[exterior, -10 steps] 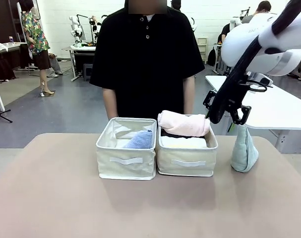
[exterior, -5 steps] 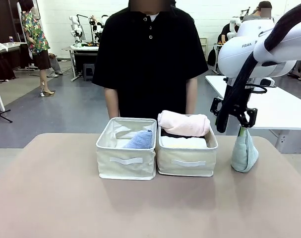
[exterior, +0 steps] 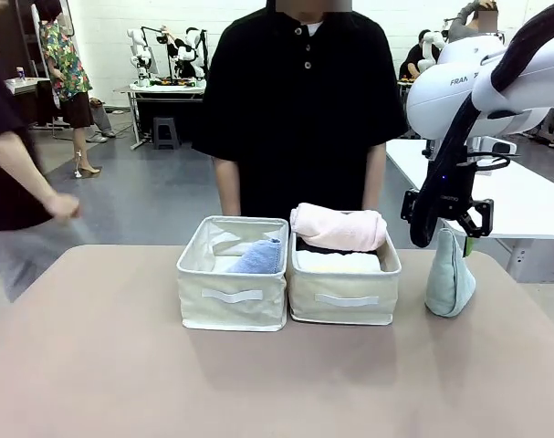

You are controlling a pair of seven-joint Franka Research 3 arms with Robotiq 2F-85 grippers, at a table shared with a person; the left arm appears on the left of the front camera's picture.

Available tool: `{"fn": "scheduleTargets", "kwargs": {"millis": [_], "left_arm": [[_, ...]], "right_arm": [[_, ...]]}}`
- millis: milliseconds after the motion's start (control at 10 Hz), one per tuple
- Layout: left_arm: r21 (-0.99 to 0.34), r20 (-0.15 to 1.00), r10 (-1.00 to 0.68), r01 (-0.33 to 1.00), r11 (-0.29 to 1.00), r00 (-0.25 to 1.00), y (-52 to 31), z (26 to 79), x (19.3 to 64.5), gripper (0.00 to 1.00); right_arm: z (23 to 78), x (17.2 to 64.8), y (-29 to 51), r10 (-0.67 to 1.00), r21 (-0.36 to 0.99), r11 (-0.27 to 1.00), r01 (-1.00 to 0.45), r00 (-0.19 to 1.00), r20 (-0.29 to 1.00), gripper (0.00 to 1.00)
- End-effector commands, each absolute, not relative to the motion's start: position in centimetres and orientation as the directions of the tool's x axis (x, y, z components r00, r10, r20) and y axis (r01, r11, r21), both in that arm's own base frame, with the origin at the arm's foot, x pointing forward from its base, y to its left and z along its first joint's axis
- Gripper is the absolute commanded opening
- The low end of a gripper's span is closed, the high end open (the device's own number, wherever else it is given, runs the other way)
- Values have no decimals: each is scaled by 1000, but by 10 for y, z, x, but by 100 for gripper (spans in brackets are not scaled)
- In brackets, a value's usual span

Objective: Sort the towels based on their folding style.
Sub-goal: Pick up another triangle-folded towel from the table and place it in the left Fabric basket.

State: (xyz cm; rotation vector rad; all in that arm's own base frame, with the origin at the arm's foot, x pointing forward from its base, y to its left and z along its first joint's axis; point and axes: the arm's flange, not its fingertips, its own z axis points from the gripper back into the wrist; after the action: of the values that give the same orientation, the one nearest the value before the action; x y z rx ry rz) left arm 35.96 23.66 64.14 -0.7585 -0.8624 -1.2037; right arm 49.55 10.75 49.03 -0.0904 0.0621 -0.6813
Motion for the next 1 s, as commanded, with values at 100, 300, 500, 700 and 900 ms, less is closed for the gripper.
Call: {"fn": "scheduleTargets", "kwargs": {"millis": [100, 300, 500, 700, 900], "left_arm": [[-30, 884, -453, 980, 195, 117, 238, 643, 358, 100], [-30, 884, -453, 980, 195, 117, 238, 643, 358, 100], [-30, 884, -453, 980, 195, 117, 238, 643, 358, 100], [-30, 884, -453, 980, 195, 117, 238, 643, 358, 100], [-30, 884, -453, 980, 195, 117, 238, 643, 358, 100]], "right_arm": [[480, 523, 91, -593, -131, 800, 586, 805, -21, 100], [467, 540, 81, -547, -115, 833, 541, 837, -29, 100], [458, 552, 71, -527, -116, 845, 522, 849, -21, 100], [454, 553, 64, -469, -124, 878, 463, 883, -22, 94], [453, 553, 63, -474, -116, 876, 469, 880, -26, 34]]}}
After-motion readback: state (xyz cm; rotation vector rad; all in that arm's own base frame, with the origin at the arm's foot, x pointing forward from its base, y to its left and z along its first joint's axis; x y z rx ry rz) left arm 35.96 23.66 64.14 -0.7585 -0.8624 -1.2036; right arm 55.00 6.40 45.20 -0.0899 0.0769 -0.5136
